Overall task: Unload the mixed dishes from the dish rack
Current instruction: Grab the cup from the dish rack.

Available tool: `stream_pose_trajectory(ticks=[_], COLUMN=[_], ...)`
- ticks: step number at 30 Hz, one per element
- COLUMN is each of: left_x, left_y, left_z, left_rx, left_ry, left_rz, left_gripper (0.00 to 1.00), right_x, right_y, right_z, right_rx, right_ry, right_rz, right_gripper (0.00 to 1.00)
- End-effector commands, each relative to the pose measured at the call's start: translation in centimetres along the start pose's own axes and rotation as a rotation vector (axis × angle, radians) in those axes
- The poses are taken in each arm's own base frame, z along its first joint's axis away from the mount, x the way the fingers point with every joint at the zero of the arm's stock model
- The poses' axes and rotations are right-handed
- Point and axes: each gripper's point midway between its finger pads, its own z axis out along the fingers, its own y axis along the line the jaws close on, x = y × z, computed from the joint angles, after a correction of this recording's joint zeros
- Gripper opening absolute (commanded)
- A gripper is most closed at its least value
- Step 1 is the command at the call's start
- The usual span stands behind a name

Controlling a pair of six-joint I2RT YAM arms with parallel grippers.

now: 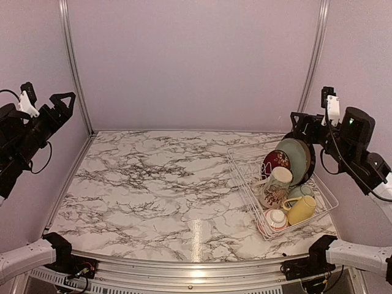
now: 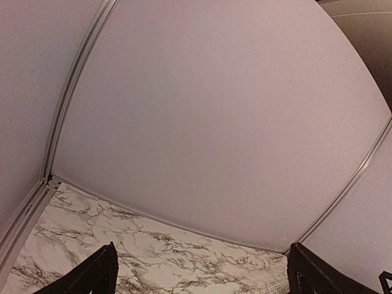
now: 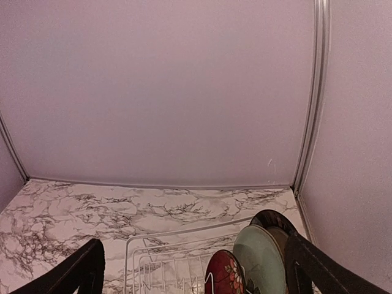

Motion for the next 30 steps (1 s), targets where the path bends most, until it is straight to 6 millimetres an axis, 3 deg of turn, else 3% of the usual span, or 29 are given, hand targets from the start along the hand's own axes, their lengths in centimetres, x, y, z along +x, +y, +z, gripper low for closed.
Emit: stream_pose_trajectory(ticks=[1,14,18,23,27,30], left_x=[2.8,8.3,9.7,11.3,12.5,13.6], left_y=[-0.6,-1.6,-2.0,-1.9,-2.2,-2.4], left_z=[1.1,3.3,3.4,3.3,3.2,3.4], left_rx=[0.058,0.136,0.16,0.172,0.189,0.193], left_ry=[0.114,0.286,0.322,0.356,0.379,0.403], left_rz=[0.002,-0.01,-0.029,-0.049,-0.065,-0.066], left_gripper=[0.99,0.99,0.99,0.99,0.99,0.99], right_x=[-0.8,2.1,4.0,8.6,13.8,17.2], right_y=[0.1,1.4,1.8,2.2,2.8,1.7], right_z=[0.8,3.9,4.6,5.3,4.7,3.8], right_rx=[0.028,0.043,0.038,0.039,0.012,0.093], right_ry=[0.006,0.158,0.25,0.445,0.618,0.744], right_rz=[0.028,-0.031,-0.066,-0.086,-0.056,-0.032], right_gripper=[0.99,0.98,0.99,0.98,0.99,0.99])
